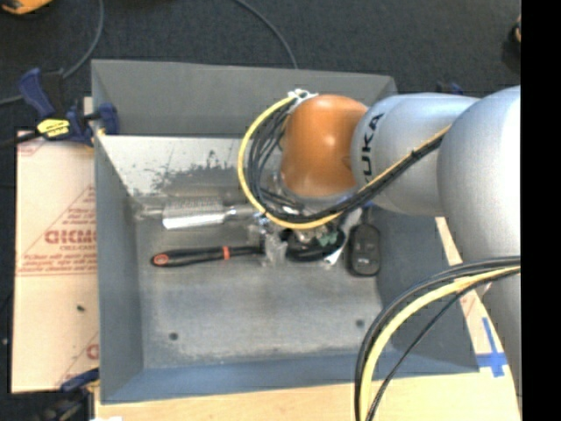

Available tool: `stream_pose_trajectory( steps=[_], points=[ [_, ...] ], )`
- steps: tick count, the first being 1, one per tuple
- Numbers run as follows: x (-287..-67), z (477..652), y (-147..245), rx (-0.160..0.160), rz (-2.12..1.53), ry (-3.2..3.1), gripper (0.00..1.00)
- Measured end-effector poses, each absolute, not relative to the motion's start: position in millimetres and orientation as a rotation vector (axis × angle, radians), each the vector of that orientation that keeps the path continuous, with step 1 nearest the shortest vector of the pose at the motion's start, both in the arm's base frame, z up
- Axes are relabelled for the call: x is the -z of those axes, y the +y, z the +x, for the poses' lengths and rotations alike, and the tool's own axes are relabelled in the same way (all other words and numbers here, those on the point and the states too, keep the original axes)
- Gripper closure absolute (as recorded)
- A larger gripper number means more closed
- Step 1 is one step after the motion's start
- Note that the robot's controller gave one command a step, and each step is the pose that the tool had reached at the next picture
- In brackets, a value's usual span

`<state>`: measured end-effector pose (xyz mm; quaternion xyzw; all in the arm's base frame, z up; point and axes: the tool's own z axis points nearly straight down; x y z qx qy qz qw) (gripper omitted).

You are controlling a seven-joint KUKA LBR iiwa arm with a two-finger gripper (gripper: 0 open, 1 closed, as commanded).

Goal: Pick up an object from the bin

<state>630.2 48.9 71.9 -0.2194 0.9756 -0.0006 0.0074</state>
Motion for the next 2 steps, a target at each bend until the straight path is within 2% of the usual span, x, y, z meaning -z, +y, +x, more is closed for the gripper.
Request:
stream_pose_trajectory(
  steps=[2],
  points=[
    [-74.1,629.3,48.9,0.001,-0.685,3.052,1.0]
  ],
)
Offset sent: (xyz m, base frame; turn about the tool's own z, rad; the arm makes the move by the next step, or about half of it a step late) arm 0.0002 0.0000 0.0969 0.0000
